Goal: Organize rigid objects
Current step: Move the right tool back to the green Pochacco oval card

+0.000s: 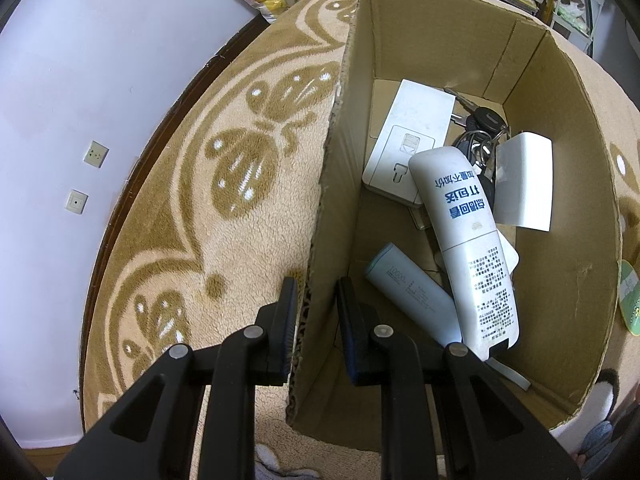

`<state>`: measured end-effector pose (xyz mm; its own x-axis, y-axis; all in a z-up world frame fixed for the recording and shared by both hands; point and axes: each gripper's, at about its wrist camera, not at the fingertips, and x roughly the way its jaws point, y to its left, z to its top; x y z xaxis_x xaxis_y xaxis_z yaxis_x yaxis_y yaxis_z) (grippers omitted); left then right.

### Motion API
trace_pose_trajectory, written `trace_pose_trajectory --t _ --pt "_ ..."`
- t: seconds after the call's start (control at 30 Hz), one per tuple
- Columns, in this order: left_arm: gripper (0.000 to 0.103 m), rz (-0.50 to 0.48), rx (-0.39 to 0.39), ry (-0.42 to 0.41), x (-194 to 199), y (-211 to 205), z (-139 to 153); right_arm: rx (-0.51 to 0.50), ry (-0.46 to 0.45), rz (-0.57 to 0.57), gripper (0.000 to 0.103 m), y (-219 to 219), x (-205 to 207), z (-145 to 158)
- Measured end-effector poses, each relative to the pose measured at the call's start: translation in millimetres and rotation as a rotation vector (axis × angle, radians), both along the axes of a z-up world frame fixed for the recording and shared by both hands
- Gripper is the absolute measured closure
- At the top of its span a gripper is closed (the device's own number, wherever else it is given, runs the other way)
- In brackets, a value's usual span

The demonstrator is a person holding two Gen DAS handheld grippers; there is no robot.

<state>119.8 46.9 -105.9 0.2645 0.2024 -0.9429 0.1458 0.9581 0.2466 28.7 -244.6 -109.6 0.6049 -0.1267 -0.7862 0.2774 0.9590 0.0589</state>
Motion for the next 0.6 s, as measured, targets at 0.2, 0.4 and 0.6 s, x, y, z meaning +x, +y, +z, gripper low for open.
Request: trace_pose_trajectory --t 0.2,0.4,0.6 --pt "0.084 -0.001 0.001 0.000 0.2 0.5 0.0 0.030 0.082 -0.041 0.006 -22.0 -11.6 -19.9" --pt "0.084 -0.002 0.004 0.000 0.5 -0.2 -0.1 0.071 0.148 -0.081 0.006 -34.0 -18.9 -35.9" --pt "0.084 0.001 0.006 0.003 0.4 -1.0 -0.2 0.124 0.200 -0.103 0.007 -41.7 -20.7 -51.5"
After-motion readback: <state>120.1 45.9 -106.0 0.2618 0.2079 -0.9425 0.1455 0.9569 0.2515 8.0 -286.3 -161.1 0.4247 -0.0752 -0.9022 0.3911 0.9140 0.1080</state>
